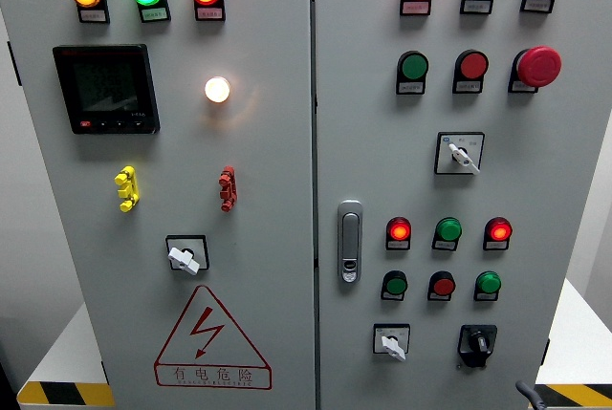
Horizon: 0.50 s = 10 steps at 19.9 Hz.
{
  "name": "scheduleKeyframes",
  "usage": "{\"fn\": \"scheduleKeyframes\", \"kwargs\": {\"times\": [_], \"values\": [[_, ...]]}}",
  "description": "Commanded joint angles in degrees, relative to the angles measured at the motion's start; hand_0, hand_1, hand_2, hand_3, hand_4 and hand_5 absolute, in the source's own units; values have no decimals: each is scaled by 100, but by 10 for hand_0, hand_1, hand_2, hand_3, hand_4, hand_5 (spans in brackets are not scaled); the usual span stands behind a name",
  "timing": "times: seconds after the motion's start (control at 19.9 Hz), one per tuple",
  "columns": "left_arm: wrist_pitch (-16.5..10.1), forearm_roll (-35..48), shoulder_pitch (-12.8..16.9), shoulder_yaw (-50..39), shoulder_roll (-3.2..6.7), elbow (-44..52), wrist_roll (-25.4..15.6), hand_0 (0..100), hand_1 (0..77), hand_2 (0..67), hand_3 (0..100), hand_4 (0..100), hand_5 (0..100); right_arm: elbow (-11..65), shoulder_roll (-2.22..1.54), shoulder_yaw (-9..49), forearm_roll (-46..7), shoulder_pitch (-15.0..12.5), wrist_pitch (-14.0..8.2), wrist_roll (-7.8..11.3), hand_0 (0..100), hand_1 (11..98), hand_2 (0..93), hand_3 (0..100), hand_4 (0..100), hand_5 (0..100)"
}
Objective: Trip black knob to open circuit
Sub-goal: 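Raise the right hand up toward the black rotary knob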
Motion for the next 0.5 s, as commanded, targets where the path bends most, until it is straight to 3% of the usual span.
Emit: {"fn": "scheduleKeyframes", "kwargs": {"times": [0.0,0.45], "values": [[0,0,-2,0,0,0,0,0,0,195,262,99,86,-68,5,12,-2,135,-1,-2,945,524,0,861,897,1000],[0,0,-2,0,0,0,0,0,0,195,262,99,85,-428,5,21,33,513,-1,-133,990,539,0,851,916,1000]]}}
